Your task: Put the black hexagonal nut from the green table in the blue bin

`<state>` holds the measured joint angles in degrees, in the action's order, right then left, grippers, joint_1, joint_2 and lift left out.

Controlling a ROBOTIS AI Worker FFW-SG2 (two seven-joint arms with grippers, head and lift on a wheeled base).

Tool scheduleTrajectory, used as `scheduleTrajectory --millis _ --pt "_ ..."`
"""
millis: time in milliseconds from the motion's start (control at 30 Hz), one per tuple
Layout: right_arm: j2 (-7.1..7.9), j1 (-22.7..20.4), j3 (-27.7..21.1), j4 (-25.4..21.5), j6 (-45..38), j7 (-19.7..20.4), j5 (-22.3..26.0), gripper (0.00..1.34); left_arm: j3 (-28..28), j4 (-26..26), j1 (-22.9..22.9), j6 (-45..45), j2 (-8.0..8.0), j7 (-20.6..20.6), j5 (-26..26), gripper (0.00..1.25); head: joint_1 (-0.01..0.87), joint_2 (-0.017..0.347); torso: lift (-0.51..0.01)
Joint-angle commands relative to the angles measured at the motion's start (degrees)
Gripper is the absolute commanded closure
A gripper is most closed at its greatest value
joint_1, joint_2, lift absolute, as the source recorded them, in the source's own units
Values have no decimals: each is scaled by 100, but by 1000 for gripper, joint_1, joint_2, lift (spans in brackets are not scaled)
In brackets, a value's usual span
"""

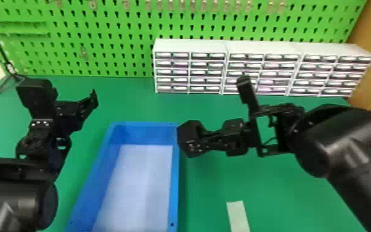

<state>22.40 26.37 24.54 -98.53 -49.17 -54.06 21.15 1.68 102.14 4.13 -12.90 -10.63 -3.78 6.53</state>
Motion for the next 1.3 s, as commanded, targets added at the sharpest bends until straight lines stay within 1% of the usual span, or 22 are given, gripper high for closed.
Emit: scheduleTrajectory --millis 0,67,233,433,700,833,1000,1267 --pt "-209 96 183 80 109 62 126 986 -19 -19 18 24 0 0 15 266 683 28 -96" --pt "-271 122 244 80 127 79 179 986 -19 -27 27 24 0 0 15 266 683 28 -96" --pt "-315 289 516 98 144 132 223 987 -19 -36 9 42 0 0 33 266 683 28 -96" --pt "-367 667 991 212 267 141 135 986 -10 -45 9 42 0 0 33 266 683 28 -96" --pt "-447 1036 1606 256 382 141 -182 986 7 -45 -9 51 0 0 42 266 683 28 -96" --pt "-447 1256 1940 256 399 141 -366 986 34 -45 -26 60 0 0 68 266 683 28 -96" --pt "-491 1555 2327 256 452 141 -577 987 34 -45 -35 60 0 0 77 266 683 28 -96" --pt "-464 1942 2810 247 593 141 -762 987 51 -45 -44 68 -9 0 77 266 683 28 -96"
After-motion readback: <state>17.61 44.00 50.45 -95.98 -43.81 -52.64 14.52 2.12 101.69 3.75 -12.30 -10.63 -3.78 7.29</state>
